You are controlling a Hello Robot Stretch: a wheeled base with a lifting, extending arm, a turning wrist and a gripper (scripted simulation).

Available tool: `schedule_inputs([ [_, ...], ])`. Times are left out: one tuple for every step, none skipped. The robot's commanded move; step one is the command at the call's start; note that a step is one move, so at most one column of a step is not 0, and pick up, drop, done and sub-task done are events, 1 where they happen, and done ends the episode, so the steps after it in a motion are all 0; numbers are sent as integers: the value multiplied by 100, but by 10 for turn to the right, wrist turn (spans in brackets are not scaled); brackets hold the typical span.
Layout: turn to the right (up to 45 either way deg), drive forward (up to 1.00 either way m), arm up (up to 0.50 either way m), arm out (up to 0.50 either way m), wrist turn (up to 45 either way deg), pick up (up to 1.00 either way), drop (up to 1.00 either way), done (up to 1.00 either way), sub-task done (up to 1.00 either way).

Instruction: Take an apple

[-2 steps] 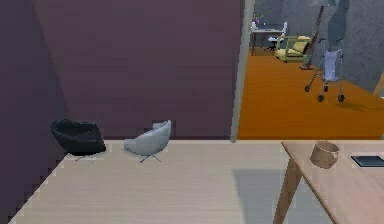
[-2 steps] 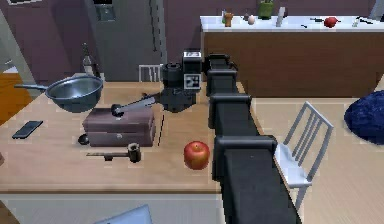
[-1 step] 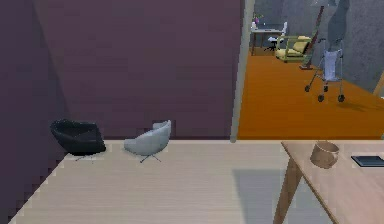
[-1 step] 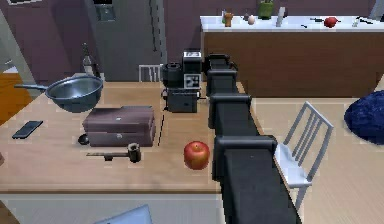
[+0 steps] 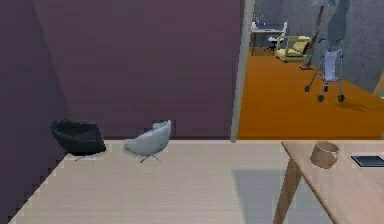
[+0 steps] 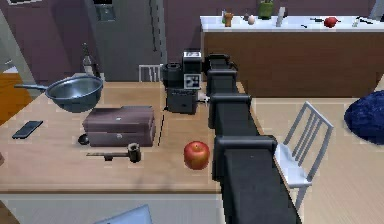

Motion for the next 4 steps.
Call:
schedule_inputs([
  [0, 0, -28, 0, 0, 0, 0, 0, 0],
  [0, 0, 0, 0, 0, 100, 0, 0, 0],
  [0, 0, 10, 0, 0, 0, 0, 0, 0],
  [0, 0, 0, 0, 0, 0, 0, 100, 0],
])
